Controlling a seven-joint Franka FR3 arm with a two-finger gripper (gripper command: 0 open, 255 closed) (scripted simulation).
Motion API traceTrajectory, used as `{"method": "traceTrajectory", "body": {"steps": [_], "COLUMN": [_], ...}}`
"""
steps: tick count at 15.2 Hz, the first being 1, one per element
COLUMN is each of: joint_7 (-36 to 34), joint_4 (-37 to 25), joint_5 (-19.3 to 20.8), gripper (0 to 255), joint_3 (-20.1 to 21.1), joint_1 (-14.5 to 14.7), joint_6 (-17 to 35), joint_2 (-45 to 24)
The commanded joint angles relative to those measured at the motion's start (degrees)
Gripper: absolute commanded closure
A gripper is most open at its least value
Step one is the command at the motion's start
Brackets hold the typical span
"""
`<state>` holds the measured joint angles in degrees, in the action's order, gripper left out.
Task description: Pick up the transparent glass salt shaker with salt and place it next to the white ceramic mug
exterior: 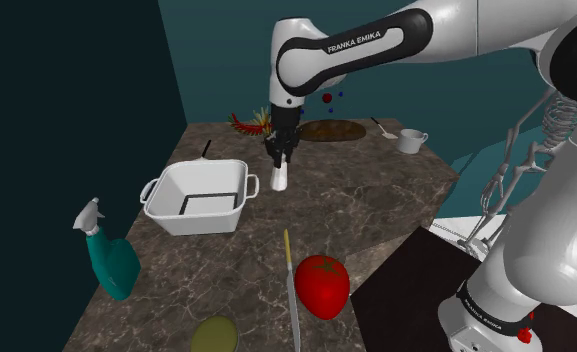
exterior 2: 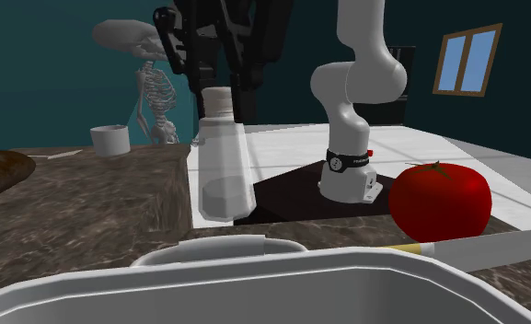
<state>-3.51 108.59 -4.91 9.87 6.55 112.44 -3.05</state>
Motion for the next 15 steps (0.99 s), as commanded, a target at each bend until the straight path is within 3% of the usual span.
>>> {"method": "traceTrajectory", "body": {"steps": [1, 13, 15], "joint_7": [-0.1, -0.7, 2.0], "joint_4": [-1.3, -9.0, -8.0], "joint_5": [0.0, 0.1, -0.1], "gripper": [255, 255, 255], "joint_3": [0.0, -0.1, -1.3], "joint_1": [0.0, -0.1, -1.5], "joint_6": [-1.6, -10.0, -10.1], "joint_2": [0.3, 1.0, 1.9]}}
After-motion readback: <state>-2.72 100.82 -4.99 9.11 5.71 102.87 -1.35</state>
